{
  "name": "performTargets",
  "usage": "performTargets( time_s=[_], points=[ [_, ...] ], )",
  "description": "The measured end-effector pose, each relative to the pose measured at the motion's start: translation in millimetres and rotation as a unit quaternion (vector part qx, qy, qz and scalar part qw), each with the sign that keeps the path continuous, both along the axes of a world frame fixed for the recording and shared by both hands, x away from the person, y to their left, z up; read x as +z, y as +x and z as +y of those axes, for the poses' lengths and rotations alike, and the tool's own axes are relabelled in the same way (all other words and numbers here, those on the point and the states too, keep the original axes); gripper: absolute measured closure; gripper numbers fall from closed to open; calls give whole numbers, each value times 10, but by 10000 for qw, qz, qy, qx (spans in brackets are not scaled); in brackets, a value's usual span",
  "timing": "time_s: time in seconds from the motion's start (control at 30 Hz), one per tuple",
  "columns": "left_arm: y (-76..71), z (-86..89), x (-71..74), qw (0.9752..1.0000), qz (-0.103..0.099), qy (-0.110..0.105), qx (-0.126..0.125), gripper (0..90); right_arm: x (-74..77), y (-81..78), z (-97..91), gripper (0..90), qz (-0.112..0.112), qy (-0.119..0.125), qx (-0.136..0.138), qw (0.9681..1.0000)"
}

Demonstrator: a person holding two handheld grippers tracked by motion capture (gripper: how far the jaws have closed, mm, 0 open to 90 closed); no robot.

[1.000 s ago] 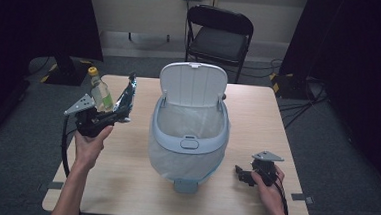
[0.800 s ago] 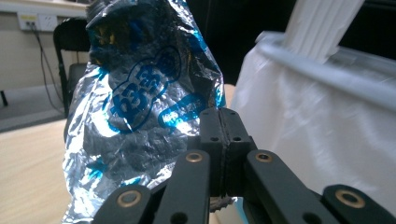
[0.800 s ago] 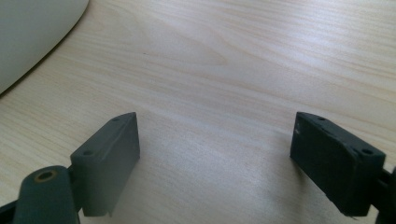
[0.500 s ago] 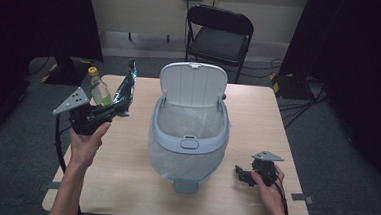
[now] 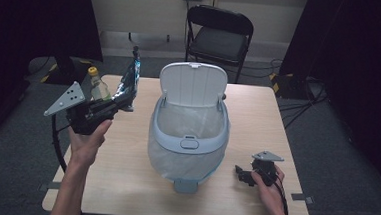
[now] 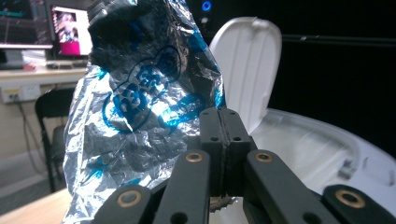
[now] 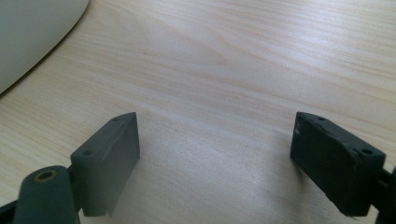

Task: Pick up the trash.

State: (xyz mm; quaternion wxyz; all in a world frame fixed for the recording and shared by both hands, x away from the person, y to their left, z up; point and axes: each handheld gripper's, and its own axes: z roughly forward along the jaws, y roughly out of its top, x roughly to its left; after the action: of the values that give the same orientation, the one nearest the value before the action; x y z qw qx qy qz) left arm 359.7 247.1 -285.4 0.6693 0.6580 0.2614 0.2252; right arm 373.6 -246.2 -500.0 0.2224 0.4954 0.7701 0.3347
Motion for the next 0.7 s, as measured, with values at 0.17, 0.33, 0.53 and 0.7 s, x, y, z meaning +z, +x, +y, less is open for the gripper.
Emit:
performTargets(
  time_s=[0.17, 0.33, 0.53, 0.7],
  points=[
    [-65, -123, 83, 9998, -125, -7, -160, 899, 0, 0, 0, 146, -1, 2, -1, 10000],
    [-120, -283, 167, 9990, -250, 38, -367, 898, 0, 0, 0, 146, 0, 2, -2, 10000],
    [-101, -486, 235, 9979, -282, 59, -587, 898, 0, 0, 1, 146, 0, 3, -3, 10000],
    [-40, -688, 265, 9964, -275, 219, -777, 897, 0, 1, 0, 146, -7, -1, 1, 10000]
  ],
)
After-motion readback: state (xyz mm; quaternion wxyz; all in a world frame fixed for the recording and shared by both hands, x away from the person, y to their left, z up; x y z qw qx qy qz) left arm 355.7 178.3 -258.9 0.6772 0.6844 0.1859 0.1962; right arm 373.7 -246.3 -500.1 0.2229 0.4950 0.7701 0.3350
